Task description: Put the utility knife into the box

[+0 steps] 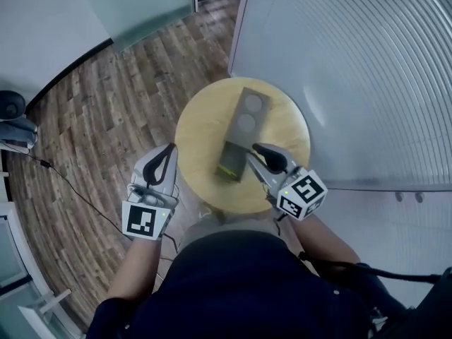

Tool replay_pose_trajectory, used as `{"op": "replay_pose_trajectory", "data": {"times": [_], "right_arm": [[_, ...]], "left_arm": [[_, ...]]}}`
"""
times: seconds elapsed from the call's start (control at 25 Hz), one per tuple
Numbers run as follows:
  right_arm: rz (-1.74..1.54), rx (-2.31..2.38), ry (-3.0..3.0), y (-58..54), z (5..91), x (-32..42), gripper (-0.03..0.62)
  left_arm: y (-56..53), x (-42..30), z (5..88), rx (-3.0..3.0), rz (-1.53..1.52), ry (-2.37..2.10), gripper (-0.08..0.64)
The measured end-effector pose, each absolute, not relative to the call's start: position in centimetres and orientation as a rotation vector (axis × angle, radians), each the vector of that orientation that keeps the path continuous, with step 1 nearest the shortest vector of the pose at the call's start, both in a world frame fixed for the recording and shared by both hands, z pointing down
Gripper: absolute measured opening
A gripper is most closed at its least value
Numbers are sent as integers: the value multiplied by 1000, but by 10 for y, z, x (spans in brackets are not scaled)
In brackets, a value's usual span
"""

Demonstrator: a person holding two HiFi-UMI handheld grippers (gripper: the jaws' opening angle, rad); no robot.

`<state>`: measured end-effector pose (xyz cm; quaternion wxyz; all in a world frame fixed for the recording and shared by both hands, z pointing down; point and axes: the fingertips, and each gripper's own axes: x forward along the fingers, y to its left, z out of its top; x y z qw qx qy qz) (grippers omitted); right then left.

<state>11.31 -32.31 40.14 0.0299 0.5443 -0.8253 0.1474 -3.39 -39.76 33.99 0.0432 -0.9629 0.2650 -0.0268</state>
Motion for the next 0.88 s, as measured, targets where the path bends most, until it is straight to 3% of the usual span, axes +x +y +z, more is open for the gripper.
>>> {"op": "replay_pose_trajectory", "data": {"times": [0.24, 0.36, 0.88], "right_arm": [[282, 1659, -2619, -305, 357, 108, 84], [201, 1673, -2625, -301, 344, 116, 9], [94, 1712, -2611, -292, 323, 128, 9]], "left_arm": [[-386, -45, 315, -2913, -83, 848, 3], [-379, -42, 307, -2907, -61, 836, 3], [-373, -36, 268, -2871, 45, 841, 3]]}}
